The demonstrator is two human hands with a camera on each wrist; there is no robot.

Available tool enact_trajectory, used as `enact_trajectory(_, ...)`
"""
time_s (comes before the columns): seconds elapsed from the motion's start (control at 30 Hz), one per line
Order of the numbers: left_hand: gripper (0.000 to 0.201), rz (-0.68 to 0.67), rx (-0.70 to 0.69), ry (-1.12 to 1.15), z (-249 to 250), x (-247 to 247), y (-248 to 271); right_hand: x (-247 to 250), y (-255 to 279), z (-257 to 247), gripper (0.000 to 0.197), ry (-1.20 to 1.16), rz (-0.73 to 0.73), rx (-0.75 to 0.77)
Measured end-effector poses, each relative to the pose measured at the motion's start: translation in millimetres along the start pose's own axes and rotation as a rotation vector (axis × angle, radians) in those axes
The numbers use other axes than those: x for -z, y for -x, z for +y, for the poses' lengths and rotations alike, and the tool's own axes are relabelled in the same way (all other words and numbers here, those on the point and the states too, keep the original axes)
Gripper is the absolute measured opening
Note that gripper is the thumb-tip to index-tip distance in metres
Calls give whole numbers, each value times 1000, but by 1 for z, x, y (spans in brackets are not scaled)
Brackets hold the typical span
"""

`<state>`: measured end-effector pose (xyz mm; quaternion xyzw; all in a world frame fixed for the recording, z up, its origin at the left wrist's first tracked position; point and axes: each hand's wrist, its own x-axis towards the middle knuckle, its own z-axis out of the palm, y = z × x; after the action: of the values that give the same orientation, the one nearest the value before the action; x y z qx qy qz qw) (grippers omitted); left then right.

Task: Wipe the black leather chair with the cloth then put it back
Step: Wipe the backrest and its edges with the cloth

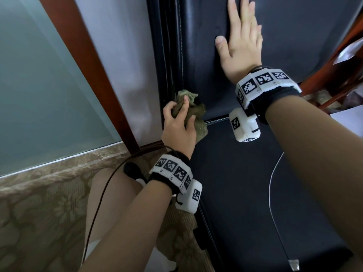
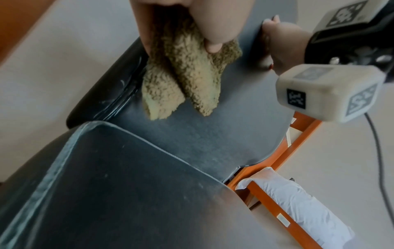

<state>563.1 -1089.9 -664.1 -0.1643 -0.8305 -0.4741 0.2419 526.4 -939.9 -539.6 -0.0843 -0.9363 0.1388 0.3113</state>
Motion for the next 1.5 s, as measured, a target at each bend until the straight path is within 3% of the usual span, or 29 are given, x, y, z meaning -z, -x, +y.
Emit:
enact_trajectory(0.13,44,-236,230,-46,-12,-5,27,2,1,1,59,0,-2,0)
enact_trajectory(0.2,44,-239,255,-30,-18,-1,34,2,1,1,60,3,-7,0)
enact_trajectory(0.33,47,-24,6,42,-6,14,20,-1,0,0,59,-1,0,-2)
enact_trajectory(0.4,46,22,-99,48,0,14,5,-2,0,0,59,-6,10,-1)
enact_trajectory(0.6,43,14,-114,22,-16,-3,-5,-2,0,3,59,-3,1,-2)
enact_trajectory(0.77,41,-35,33,-20,-26,-8,17,0,0,2,57,10,-14,-7)
enact_trajectory(0.9,40,-168,257,-4,-39,-9,31,1,1,2,58,-13,-24,5)
enact_trajectory(1.0,42,-110,356,29,-45,0,32,2,2,2,59,-35,-42,22)
enact_trajectory(1.2,44,-22,28,64,-30,12,22,4,12,2,64,-133,-17,48)
enact_trajectory(1.33,46,-53,-61,37,-21,7,26,-9,34,-3,69,-151,-53,25)
enact_trajectory(1.5,44,30,-222,53,-8,11,25,-20,49,2,70,-95,-98,44)
